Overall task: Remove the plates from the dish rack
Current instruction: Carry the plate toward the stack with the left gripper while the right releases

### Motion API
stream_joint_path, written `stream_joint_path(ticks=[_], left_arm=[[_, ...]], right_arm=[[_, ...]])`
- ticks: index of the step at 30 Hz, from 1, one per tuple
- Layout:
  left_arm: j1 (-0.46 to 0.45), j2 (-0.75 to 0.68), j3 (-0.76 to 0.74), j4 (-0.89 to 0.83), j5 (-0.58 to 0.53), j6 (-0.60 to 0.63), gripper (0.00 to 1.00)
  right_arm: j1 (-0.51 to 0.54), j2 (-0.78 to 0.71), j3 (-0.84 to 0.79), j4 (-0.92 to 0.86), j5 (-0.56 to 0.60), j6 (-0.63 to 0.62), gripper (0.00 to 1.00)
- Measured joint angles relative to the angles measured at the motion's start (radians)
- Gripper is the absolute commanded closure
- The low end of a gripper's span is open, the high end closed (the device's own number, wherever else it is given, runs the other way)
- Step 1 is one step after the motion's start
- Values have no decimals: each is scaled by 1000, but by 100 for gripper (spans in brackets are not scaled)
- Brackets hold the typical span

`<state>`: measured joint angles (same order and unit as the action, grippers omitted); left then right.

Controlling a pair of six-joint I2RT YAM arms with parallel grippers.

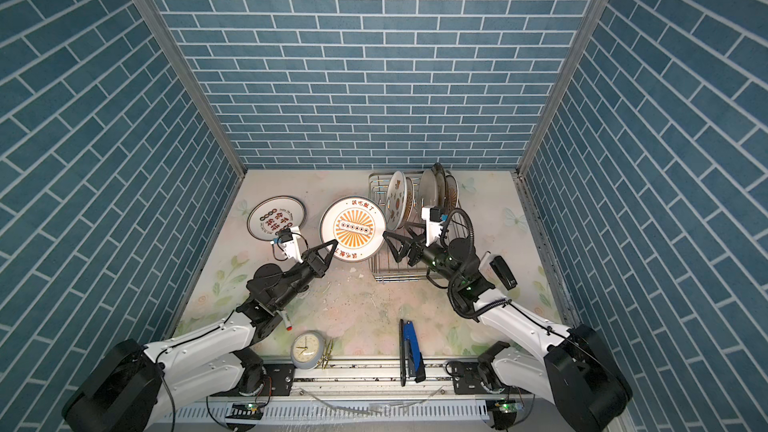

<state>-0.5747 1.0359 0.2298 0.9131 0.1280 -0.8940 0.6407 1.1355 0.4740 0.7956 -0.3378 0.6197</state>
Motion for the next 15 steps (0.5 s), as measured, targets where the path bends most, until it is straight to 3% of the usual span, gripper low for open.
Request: stream_joint_path(ticks=[15], left_arm=[[220,-10,-29,-20,33,-109,100]], right_arm=[[172,171,169,-69,46,-128,1]])
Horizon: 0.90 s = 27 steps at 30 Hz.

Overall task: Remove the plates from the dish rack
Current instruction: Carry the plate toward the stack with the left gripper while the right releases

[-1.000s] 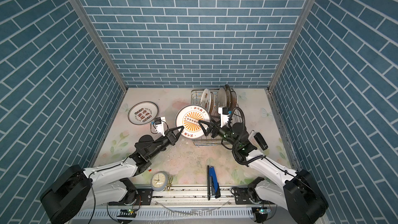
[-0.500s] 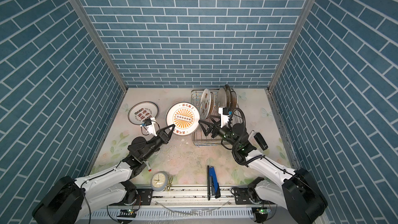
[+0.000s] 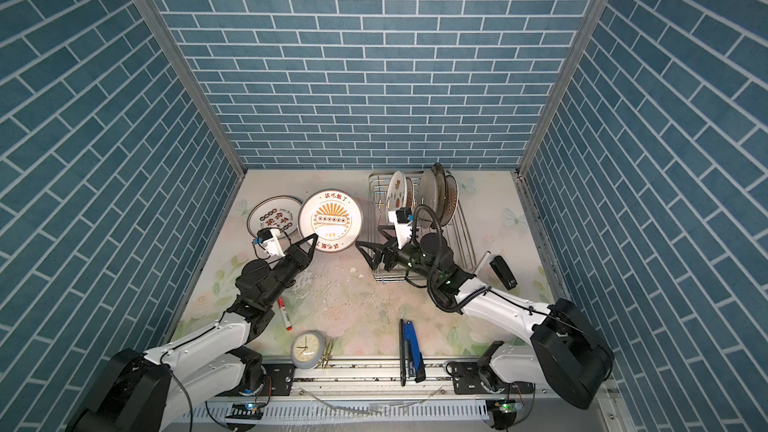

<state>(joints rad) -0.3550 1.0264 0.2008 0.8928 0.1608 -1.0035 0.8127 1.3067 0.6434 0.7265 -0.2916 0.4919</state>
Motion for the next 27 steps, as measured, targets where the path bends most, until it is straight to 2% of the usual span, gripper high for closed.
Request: stream_joint_path(ticks=[6,14,27], left_arm=[[59,3,0,-9,3,-36,100],[169,44,2,-10,13,-101,100],[333,151,72,-38,-11,-217,100]], right_arm=[[12,161,133,-24,42,-17,1],[50,277,263,-91,110,-68,1],[70,489,524,-206,116,-158,1]])
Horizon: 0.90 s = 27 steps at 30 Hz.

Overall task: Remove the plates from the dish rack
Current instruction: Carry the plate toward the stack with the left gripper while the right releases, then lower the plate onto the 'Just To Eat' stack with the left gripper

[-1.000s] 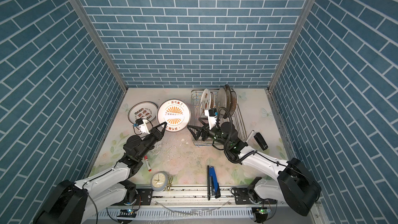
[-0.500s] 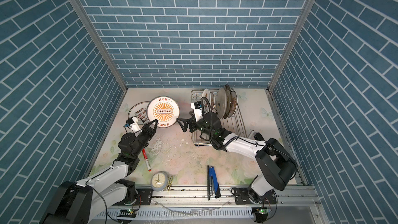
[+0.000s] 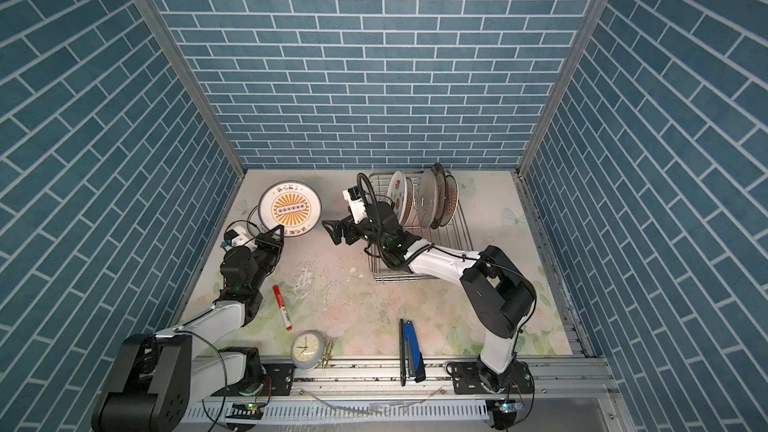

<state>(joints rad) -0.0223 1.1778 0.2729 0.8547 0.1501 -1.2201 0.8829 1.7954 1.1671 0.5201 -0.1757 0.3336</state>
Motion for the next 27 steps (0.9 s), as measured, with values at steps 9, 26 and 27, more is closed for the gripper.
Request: stream_joint_path(ticks=[9,26,27], left_arm=[[53,70,27,-82,-79,-56,100],[121,312,154,-119,-80,-105,100],[121,318,154,-119,-83,-108,100]], right_arm=[[1,93,109,-70,5,-32,2],[6,232,298,-151,-31,-90,1],[8,240,309,-157,-31,-99,1]])
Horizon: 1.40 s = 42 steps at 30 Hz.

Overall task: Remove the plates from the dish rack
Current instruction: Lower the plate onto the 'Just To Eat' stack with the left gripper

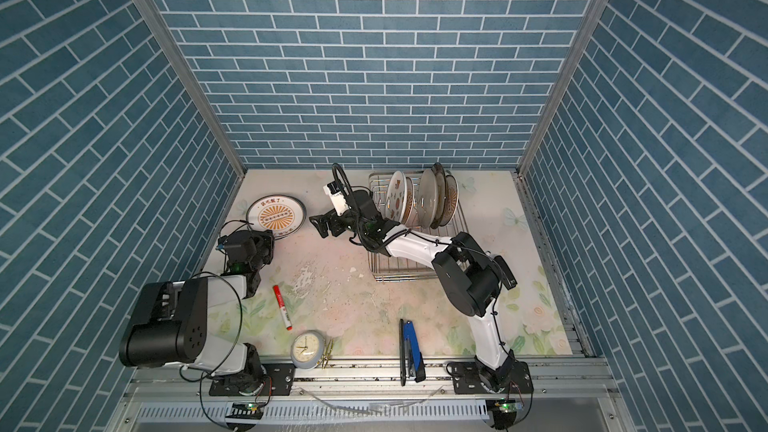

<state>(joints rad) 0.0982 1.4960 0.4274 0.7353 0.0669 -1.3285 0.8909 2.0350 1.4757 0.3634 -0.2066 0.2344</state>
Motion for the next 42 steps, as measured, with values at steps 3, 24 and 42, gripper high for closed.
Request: stream_joint_path(ticks=[3,24,42], left_arm=[[0,10,3,-11,-14,-3,100],[7,127,96,-63,1,-15,96],[27,173,150,-134,8,-24,83]], right_arm=[[5,11,13,-14,-4,-13,1],[10,23,17,-52,0,-34,1],[10,24,17,-134,20,-34,1]])
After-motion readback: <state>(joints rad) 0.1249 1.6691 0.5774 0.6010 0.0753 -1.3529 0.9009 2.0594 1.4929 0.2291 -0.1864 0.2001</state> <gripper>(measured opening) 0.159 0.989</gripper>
